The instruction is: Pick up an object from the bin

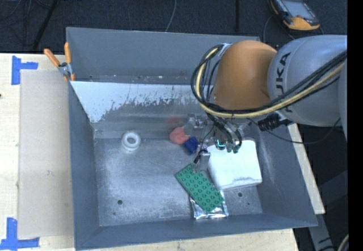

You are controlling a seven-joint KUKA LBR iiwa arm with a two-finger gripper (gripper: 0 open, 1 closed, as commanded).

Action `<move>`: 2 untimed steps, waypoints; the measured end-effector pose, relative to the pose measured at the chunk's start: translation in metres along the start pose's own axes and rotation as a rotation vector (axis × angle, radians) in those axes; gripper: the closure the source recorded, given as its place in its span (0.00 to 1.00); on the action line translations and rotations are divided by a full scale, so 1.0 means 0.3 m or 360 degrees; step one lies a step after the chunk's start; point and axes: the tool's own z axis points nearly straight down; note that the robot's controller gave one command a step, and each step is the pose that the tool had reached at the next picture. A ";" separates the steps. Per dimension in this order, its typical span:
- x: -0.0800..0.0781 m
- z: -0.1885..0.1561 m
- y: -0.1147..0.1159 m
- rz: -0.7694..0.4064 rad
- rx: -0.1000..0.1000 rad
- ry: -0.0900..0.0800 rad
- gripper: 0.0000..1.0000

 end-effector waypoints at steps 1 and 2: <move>0.206 0.302 -0.116 -0.0353 0.0000 -0.0013 0.00; 0.200 0.299 -0.103 0.0016 0.0001 -0.0011 0.00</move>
Offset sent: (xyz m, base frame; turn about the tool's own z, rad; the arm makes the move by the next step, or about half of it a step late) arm -0.0621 -0.0357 -0.0896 -0.2228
